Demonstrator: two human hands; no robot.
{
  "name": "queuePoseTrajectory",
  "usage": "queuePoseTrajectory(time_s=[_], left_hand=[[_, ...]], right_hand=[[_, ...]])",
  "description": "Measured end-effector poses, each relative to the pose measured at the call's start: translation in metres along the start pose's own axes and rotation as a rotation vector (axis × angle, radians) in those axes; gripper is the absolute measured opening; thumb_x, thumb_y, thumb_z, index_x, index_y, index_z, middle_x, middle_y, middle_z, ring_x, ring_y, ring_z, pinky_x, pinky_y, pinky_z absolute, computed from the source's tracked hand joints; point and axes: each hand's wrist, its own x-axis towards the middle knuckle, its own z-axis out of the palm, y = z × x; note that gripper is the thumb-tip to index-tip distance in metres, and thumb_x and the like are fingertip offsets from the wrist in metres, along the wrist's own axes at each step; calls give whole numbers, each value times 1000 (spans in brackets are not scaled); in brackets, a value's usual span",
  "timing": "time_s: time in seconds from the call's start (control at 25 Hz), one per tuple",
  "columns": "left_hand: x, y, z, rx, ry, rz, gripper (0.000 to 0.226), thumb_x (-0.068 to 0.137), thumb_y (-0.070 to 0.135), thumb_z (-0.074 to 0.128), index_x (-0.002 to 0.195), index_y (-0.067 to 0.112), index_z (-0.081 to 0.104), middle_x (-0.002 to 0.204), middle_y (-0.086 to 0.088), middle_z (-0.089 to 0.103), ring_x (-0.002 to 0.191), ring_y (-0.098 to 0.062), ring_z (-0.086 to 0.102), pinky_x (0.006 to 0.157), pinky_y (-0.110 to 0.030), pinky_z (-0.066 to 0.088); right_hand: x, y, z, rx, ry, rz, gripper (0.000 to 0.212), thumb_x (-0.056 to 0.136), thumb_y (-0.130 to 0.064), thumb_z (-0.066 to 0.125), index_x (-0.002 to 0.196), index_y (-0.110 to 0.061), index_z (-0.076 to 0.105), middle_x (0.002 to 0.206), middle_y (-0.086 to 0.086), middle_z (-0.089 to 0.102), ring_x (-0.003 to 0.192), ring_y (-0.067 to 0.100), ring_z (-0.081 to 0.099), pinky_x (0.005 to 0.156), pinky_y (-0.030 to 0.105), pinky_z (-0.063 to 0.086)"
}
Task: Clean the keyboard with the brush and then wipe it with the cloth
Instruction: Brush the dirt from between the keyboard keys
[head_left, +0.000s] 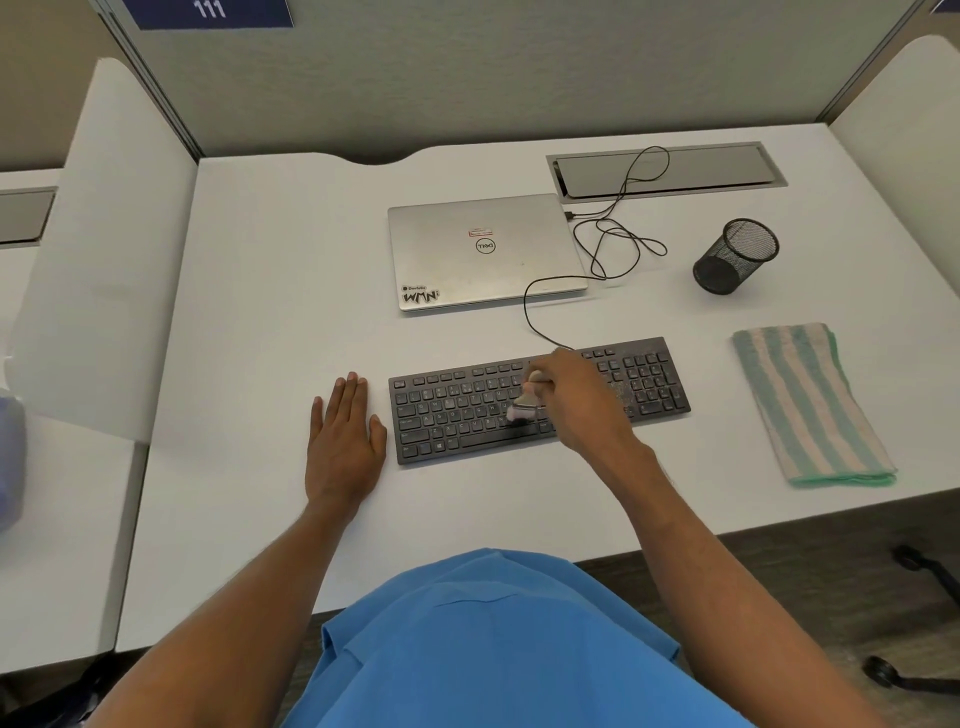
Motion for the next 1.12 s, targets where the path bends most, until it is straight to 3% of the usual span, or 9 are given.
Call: queuePoseTrajectory(time_s=[0.16, 0.4, 0.56, 0.72, 0.8, 0.88, 0.96, 1.04, 1.12], left_hand=[[0, 1, -1, 4, -9, 0, 69, 103, 38, 24, 166, 8, 29, 174, -6, 25, 163, -17, 17, 133, -44, 5], [0, 1, -1, 9, -15, -4, 69, 103, 38, 23, 166, 9, 27, 174, -5, 24, 163, -16, 15, 134, -43, 3], [0, 0, -1, 12, -12, -4, 69, 103, 37, 24, 166, 9, 28, 174, -5, 24, 163, -16, 15, 133, -43, 4], [0, 1, -1, 4, -11, -4, 69, 103, 38, 23, 166, 9, 28, 174, -5, 24, 163, -17, 16, 134, -43, 4], [0, 1, -1, 1, -11, -5, 69, 103, 38, 23, 166, 8, 28, 174, -5, 24, 163, -17, 16, 134, -43, 4], [0, 1, -2, -3, -10, -3, 69, 104, 37, 23, 166, 9, 28, 174, -5, 25, 163, -17, 16, 134, -43, 4], [0, 1, -2, -8, -4, -2, 69, 104, 37, 23, 166, 9, 29, 174, -6, 25, 163, -17, 16, 134, -43, 4], [0, 0, -1, -10, 2, -2, 69, 104, 37, 24, 165, 8, 30, 174, -6, 26, 162, -17, 17, 133, -44, 5], [0, 0, -1, -9, -1, -2, 69, 104, 38, 24, 165, 9, 30, 174, -6, 26, 162, -17, 17, 133, -43, 5]], right_hand=[[6, -5, 4, -39, -47, -7, 19, 98, 7, 51, 106, 8, 69, 95, 9, 66, 76, 13, 57, 48, 1, 36], [11, 9, -21, 9, 81, 25, 23, 100, -8, 50, 115, -4, 67, 110, 9, 64, 70, -3, 61, 54, 6, 45], [8, -11, -12, -166, 21, -106, 18, 97, 1, 56, 104, -5, 72, 85, -5, 60, 67, -9, 51, 47, -1, 35], [12, -15, 6, -307, -68, -188, 17, 98, -1, 57, 103, -5, 72, 81, -9, 56, 72, 2, 55, 50, 5, 31], [13, -9, 2, -314, -58, -168, 19, 97, 3, 56, 105, -4, 72, 80, -12, 55, 66, -6, 50, 46, 4, 33], [15, -3, -7, -229, -25, -109, 21, 98, 4, 51, 108, 0, 69, 89, -1, 60, 60, -9, 49, 45, 2, 37], [20, 1, -15, -103, 31, -5, 21, 98, 2, 48, 106, 6, 67, 86, 4, 57, 57, -2, 54, 48, 7, 48], [21, -1, -18, -99, 77, 52, 19, 96, 1, 49, 97, 8, 67, 76, 4, 56, 65, 13, 55, 61, 23, 62], [18, -8, -14, -172, 28, -66, 20, 99, -1, 50, 109, 5, 66, 92, 4, 54, 69, 8, 50, 60, 3, 51]])
